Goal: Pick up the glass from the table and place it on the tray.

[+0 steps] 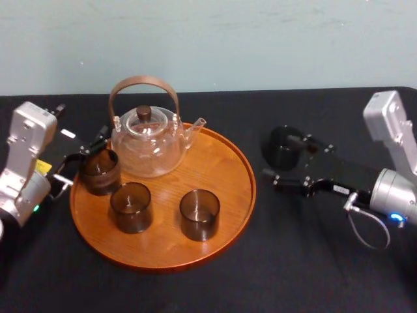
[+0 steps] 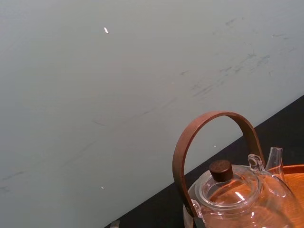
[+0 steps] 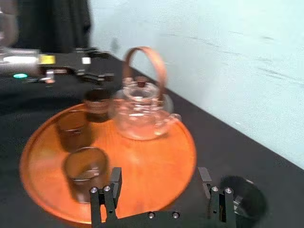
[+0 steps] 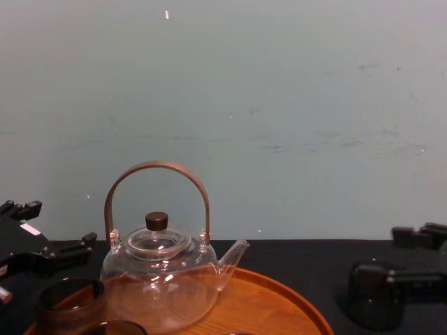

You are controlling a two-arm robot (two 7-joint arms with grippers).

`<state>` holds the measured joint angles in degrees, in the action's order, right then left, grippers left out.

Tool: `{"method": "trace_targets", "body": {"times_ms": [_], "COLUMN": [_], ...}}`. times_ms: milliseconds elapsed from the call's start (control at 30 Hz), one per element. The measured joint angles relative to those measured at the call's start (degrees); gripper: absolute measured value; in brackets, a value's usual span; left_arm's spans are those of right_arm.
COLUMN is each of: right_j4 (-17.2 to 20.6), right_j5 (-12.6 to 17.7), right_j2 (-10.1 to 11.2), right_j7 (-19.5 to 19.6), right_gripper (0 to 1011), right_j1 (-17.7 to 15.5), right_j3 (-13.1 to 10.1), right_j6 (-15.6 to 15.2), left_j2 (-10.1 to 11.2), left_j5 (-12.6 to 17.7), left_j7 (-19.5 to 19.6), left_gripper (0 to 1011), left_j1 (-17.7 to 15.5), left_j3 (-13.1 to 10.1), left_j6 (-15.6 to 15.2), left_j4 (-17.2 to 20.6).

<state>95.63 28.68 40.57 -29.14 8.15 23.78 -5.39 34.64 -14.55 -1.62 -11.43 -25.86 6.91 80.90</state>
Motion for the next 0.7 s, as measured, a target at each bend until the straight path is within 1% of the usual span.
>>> {"method": "trace_targets", "body": {"times_ms": [33,67,133,167,267,500,700], "right_j4": [0.0,-0.1,-0.3,-0.6,-1.4,-3.1,-4.3], "right_j5": [0.0,-0.1,-0.3,-0.6,-1.2,-2.7,-3.7], "right_j2": [-0.2,-0.6,-1.0,-1.6,-2.5,-4.1,-5.0], "right_j7": [0.7,2.3,3.8,5.3,7.7,10.6,11.2], "right_gripper": [1002,1002,1002,1002,1002,1002,1002], "right_j1": [-0.2,-0.6,-0.8,-1.0,-1.2,-1.3,-1.0], "right_j3": [-0.4,-1.2,-1.9,-2.6,-3.8,-5.2,-5.6], "right_j6": [-0.2,-0.8,-1.3,-1.9,-2.8,-3.9,-5.0], "left_j2": [0.0,0.0,0.0,0.0,0.0,0.0,0.0], "left_j5": [0.0,0.0,0.0,0.0,0.0,0.0,0.0], "left_j7": [0.0,0.0,0.0,0.0,0.0,0.0,0.0], "left_gripper": [1001,1001,1001,1001,1001,1001,1002], "left_j1": [0.0,0.0,0.0,0.0,0.0,0.0,0.0], "left_j3": [0.0,0.0,0.0,0.0,0.0,0.0,0.0], "left_j6": [0.0,0.0,0.0,0.0,0.0,0.0,0.0], "left_j4": [0.0,0.0,0.0,0.0,0.0,0.0,0.0]}}
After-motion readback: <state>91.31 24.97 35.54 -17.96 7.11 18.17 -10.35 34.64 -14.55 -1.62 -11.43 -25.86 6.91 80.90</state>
